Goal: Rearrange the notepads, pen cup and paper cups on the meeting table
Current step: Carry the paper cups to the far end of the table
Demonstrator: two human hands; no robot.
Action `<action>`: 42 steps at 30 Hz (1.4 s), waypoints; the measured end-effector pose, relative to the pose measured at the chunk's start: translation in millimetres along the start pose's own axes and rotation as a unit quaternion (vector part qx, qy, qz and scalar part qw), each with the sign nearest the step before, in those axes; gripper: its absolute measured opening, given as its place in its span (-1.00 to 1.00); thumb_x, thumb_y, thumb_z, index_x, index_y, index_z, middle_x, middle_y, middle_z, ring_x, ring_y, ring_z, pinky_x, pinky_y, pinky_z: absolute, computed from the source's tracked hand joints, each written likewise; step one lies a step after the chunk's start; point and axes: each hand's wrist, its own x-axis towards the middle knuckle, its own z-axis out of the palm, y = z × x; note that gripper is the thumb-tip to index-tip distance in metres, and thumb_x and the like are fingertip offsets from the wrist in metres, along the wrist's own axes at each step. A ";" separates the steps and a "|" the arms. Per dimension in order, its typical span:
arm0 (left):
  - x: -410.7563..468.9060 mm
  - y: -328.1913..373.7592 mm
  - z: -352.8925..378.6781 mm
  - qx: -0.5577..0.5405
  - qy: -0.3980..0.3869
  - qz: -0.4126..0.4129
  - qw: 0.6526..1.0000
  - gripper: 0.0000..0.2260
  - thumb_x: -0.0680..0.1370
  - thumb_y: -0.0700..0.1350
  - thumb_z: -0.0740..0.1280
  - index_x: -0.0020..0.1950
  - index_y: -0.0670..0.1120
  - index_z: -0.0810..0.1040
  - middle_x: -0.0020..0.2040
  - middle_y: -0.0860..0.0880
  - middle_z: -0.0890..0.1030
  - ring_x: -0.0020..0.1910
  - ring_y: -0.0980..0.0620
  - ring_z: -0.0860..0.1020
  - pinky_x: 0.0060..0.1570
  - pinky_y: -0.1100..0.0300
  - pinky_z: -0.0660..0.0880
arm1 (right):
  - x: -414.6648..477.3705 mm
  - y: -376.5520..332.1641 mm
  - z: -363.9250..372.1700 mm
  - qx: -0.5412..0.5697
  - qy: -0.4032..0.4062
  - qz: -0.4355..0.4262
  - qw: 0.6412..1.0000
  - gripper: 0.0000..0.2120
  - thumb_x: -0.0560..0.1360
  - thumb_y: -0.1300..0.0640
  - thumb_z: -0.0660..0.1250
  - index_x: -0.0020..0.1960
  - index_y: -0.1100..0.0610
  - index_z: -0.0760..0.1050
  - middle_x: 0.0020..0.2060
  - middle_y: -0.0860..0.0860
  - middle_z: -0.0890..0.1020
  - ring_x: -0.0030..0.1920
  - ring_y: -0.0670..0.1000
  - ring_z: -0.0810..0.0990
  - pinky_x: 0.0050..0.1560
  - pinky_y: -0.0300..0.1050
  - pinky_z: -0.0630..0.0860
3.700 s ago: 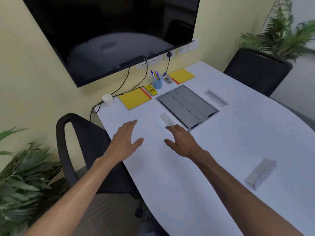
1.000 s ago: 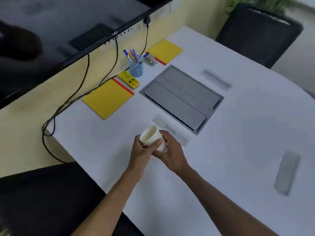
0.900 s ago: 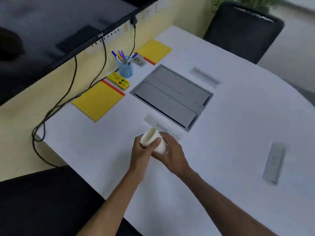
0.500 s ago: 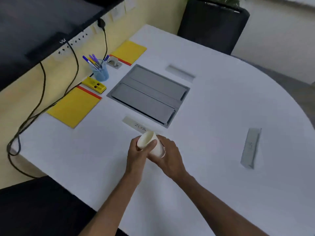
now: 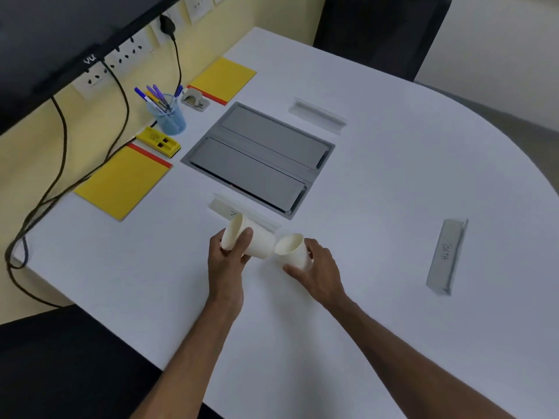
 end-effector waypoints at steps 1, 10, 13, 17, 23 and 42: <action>-0.6 -1.0 -0.5 -0.002 0.006 -0.004 1.000 -0.55 0.38 0.00 0.53 0.21 -0.02 0.51 0.20 -0.05 0.58 0.20 -0.06 0.60 0.13 0.01 0.60 | 5.1 4.6 0.2 0.021 0.008 0.007 1.000 -0.38 0.36 -0.07 0.54 0.33 0.04 0.41 0.14 0.00 0.56 0.14 0.05 0.50 0.14 0.08 0.51; -8.9 -25.6 -13.2 0.001 0.036 -0.049 0.998 -0.63 0.46 -0.08 0.50 0.23 -0.04 0.51 0.24 -0.06 0.55 0.22 -0.06 0.58 0.03 0.09 0.63 | 38.1 10.7 19.2 0.083 0.039 0.021 0.996 -0.38 0.26 -0.02 0.53 0.24 0.02 0.38 0.04 -0.11 0.57 0.05 0.01 0.53 -0.14 -0.18 0.44; -9.5 -29.8 -14.7 0.005 0.034 -0.057 0.998 -0.59 0.45 -0.07 0.51 0.25 -0.06 0.50 0.23 -0.06 0.56 0.21 -0.07 0.59 0.04 0.07 0.62 | 38.0 11.9 23.9 0.080 0.042 0.017 0.996 -0.41 0.26 -0.05 0.48 0.22 0.02 0.37 -0.01 -0.15 0.57 -0.04 -0.06 0.56 -0.24 -0.30 0.37; -12.2 -31.3 -17.0 0.009 0.030 -0.065 0.997 -0.44 0.32 0.03 0.54 0.26 -0.07 0.50 0.22 -0.06 0.57 0.20 -0.07 0.60 0.07 0.03 0.62 | 37.3 15.5 27.3 0.080 0.045 0.020 0.996 -0.42 0.27 -0.05 0.47 0.23 0.00 0.35 0.04 -0.11 0.60 0.00 -0.03 0.58 -0.20 -0.26 0.41; -16.1 -32.7 -22.9 0.011 0.020 -0.079 0.997 -0.49 0.35 0.00 0.54 0.26 -0.05 0.52 0.23 -0.07 0.56 0.20 -0.06 0.59 0.07 0.03 0.62 | 36.8 22.4 31.2 0.090 0.052 0.032 0.994 -0.32 0.34 0.09 0.54 0.35 -0.04 0.27 0.14 -0.12 0.57 0.14 0.05 0.59 0.03 -0.03 0.53; -92.7 -54.9 20.2 0.137 -0.188 -0.122 0.965 -0.48 0.32 0.01 0.61 0.22 -0.01 0.56 0.15 0.01 0.65 0.15 0.03 0.63 0.02 0.06 0.61 | -166.7 61.6 -89.3 0.133 0.138 0.120 0.974 -0.74 0.46 0.20 0.49 0.11 0.00 0.58 0.08 -0.10 0.64 -0.07 -0.16 0.65 -0.09 -0.19 0.57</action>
